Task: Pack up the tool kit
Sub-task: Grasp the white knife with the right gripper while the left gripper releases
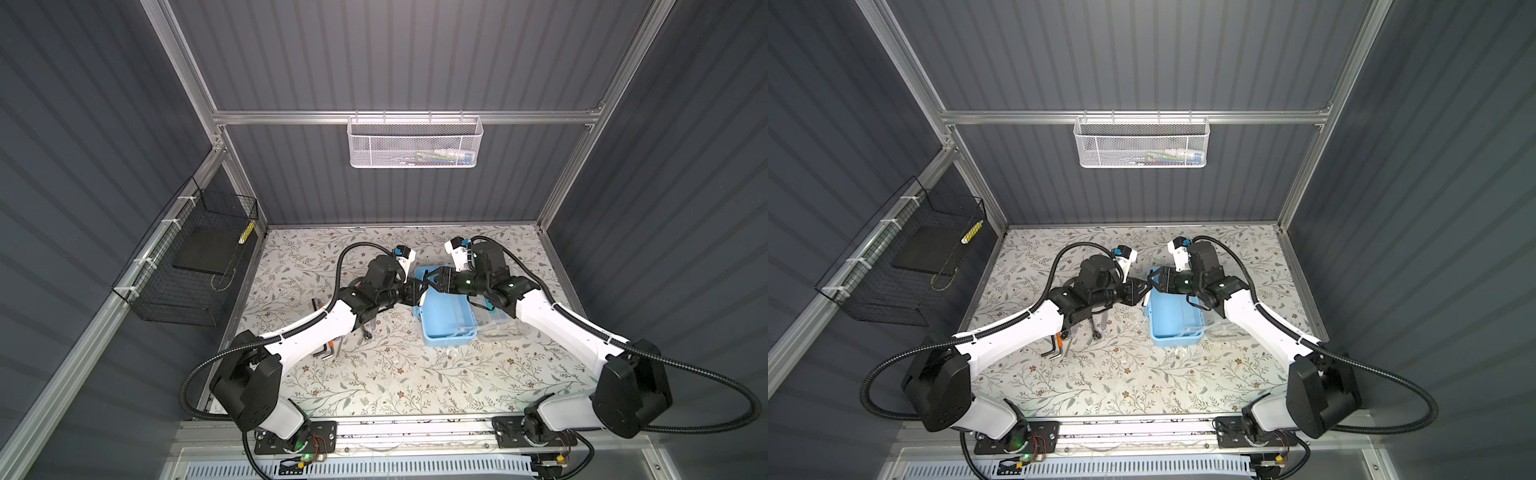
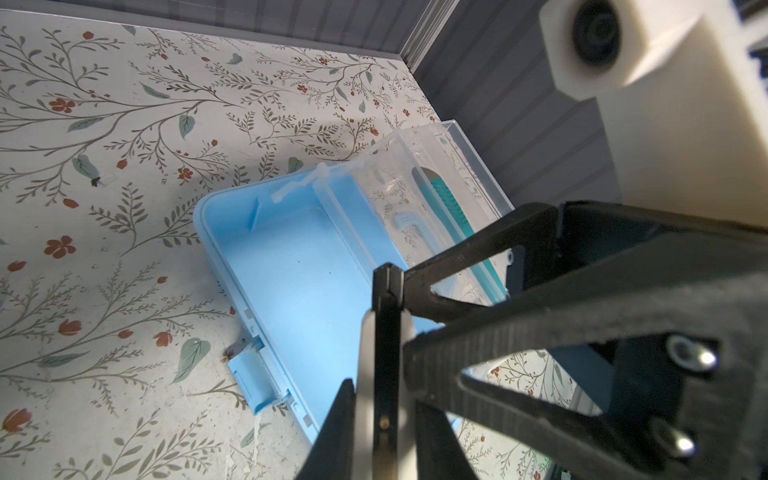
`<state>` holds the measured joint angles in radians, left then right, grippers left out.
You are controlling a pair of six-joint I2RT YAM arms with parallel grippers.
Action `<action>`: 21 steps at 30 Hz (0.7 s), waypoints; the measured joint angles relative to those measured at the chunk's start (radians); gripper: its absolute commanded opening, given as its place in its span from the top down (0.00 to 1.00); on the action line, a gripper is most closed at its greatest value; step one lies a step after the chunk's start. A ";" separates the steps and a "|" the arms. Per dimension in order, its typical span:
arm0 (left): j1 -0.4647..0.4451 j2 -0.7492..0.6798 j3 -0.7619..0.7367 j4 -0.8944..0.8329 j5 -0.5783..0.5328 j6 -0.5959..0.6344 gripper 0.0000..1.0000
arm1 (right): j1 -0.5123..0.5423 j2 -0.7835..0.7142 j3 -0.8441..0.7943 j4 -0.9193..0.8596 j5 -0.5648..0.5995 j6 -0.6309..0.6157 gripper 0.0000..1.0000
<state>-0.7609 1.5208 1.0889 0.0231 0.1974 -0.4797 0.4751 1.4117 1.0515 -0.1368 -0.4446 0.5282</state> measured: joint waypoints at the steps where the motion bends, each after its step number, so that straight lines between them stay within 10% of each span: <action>1: 0.000 0.000 0.000 0.001 0.003 0.000 0.86 | 0.002 0.003 0.002 0.003 0.000 0.003 0.53; 21: -0.005 0.007 0.000 0.050 0.032 -0.013 0.84 | 0.014 0.037 0.049 0.010 -0.002 0.034 0.85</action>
<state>-0.7654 1.5280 1.0885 0.0727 0.2291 -0.4931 0.4896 1.4487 1.1004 -0.1272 -0.4461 0.5621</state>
